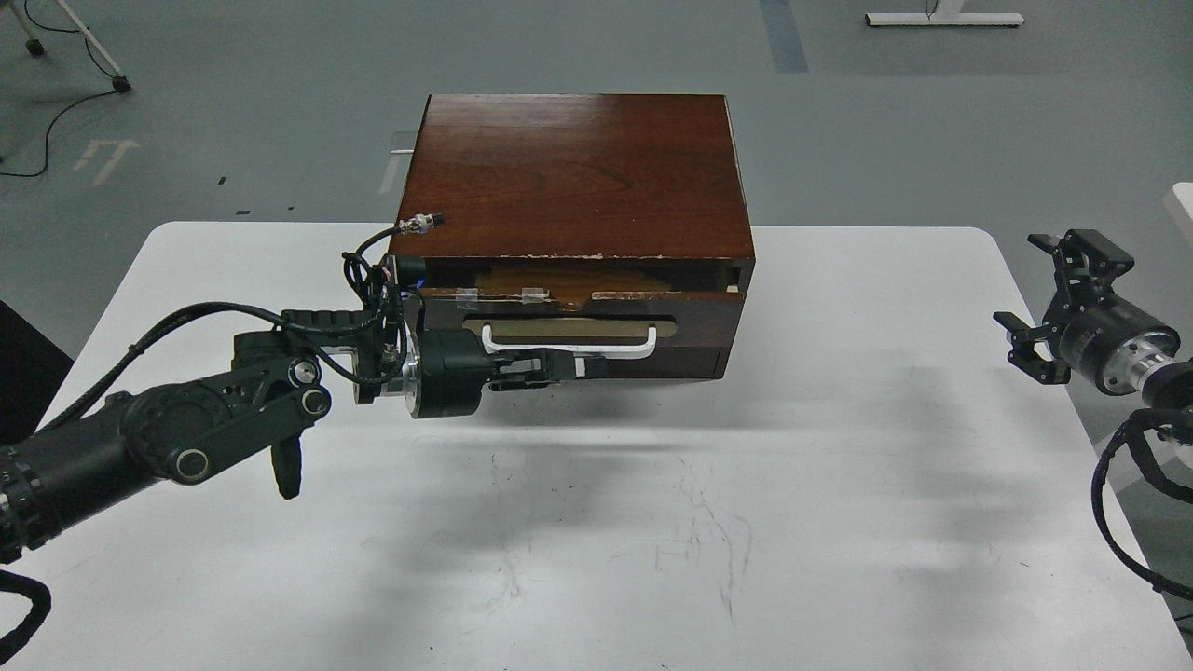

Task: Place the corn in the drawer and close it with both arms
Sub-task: 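Push the drawer front away from the robot with the left gripper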

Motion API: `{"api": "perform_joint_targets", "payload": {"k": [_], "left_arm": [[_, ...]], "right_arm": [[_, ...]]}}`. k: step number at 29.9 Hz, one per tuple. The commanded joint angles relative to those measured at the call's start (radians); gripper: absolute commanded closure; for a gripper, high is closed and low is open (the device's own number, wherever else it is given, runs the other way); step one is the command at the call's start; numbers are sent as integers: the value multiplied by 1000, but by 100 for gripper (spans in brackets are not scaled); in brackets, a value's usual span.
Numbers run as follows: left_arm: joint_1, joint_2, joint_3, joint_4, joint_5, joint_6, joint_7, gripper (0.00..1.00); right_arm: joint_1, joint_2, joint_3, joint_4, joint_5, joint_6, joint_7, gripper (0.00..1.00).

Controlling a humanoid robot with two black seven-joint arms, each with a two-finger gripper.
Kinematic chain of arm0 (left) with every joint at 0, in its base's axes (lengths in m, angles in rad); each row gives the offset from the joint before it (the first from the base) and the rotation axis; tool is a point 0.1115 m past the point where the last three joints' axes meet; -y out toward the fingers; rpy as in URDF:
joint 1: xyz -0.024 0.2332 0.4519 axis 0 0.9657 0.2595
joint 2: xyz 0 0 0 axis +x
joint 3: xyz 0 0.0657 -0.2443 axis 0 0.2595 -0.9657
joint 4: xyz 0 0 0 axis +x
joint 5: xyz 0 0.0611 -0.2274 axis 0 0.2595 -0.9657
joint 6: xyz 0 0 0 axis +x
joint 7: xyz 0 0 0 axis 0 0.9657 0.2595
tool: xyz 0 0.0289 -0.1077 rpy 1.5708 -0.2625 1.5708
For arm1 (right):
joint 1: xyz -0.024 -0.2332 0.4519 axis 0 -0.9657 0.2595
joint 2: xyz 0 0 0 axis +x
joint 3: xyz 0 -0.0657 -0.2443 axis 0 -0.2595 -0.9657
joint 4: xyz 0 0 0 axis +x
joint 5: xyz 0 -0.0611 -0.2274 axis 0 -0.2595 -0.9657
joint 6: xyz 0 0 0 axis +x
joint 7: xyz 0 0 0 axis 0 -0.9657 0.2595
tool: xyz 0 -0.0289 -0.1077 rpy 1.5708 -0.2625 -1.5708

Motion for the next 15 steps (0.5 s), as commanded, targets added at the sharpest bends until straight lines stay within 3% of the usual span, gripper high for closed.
{"api": "perform_joint_targets", "payload": {"k": [1,15], "left_arm": [[-8,-30,1,22,-1,1,0,100],[-54,-74,-1,122,-2,-8,0,100]], "right_arm": [[0,1,0,0,0,0,0,0],[-1,-5,-1,-6,0,1,0,0]]}}
